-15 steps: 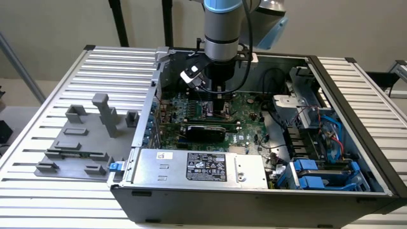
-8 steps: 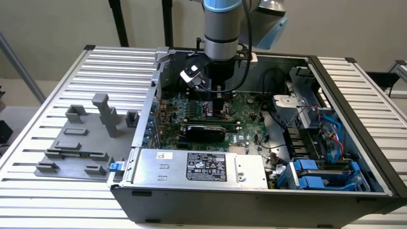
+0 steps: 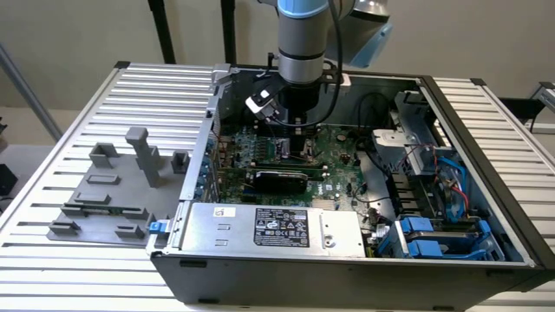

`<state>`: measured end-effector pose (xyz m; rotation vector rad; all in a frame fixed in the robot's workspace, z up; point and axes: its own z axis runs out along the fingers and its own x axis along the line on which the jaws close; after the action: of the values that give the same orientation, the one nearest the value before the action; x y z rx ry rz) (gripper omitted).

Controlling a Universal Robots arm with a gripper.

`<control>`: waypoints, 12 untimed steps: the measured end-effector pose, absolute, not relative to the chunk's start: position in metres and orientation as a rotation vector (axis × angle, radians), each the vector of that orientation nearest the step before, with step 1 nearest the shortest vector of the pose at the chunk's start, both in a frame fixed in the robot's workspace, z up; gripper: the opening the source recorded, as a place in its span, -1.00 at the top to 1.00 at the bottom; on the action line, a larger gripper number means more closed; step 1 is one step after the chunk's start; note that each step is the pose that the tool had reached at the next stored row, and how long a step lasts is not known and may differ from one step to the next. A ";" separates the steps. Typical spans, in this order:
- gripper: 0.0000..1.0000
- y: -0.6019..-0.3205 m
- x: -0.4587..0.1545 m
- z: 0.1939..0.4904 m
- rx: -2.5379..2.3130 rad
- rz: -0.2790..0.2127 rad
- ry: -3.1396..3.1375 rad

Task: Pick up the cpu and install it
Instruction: 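Place the cpu into insertion slot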

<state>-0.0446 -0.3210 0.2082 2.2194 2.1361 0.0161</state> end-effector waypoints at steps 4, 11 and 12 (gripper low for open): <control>-0.10 -0.319 -0.045 0.207 2.221 0.016 2.134; -0.10 -0.319 -0.045 0.203 2.221 0.016 2.134; -0.10 -0.319 -0.045 0.203 2.221 0.016 2.134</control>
<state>-0.0448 -0.3186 0.2026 2.2211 2.1338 0.0158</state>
